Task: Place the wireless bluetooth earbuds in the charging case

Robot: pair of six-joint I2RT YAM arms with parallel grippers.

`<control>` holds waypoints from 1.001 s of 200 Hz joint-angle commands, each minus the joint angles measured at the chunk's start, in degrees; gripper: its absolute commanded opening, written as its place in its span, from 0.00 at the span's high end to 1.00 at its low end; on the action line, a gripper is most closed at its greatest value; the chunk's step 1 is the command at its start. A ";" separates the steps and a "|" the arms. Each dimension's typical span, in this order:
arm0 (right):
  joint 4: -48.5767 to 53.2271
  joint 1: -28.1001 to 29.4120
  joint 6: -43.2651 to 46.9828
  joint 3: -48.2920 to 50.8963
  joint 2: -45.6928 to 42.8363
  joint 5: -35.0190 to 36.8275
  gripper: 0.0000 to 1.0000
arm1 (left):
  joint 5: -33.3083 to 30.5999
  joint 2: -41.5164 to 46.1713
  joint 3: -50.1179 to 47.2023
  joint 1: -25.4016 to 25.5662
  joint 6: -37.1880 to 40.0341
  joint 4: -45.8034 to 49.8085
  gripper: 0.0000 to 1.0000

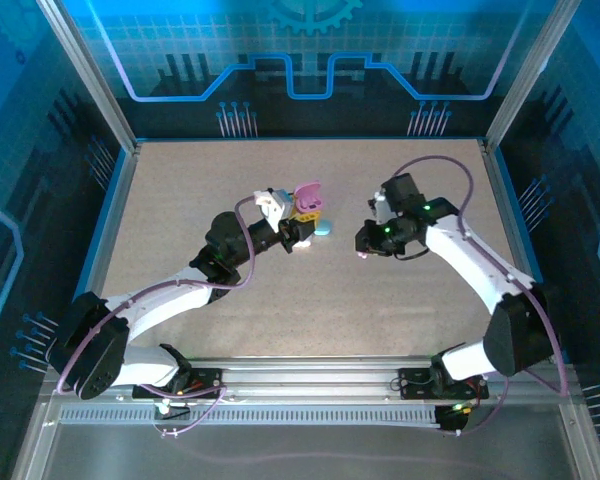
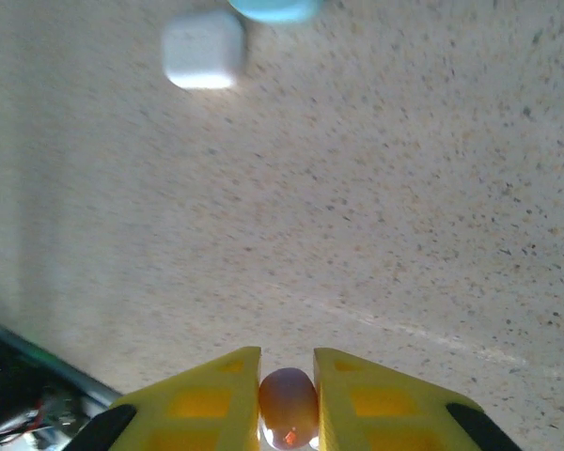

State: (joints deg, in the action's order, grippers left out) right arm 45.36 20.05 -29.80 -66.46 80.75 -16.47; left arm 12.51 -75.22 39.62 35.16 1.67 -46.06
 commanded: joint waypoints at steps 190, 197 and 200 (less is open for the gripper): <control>-11.89 -3.64 -3.55 -7.64 -8.00 -34.64 0.78 | 19.82 -5.24 3.97 0.13 -2.81 -2.71 0.69; -12.23 -3.29 -3.60 -7.68 -7.68 -34.68 0.78 | 19.79 -5.30 3.98 0.10 -2.81 -2.75 0.69; -12.29 -3.07 -3.67 -7.72 -7.56 -34.60 0.78 | 19.83 -5.29 4.07 0.13 -2.86 -2.80 0.69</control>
State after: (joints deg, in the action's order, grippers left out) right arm 34.94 15.57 -32.60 -73.65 72.01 -49.65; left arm 30.13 -79.90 41.76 35.16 -0.12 -45.80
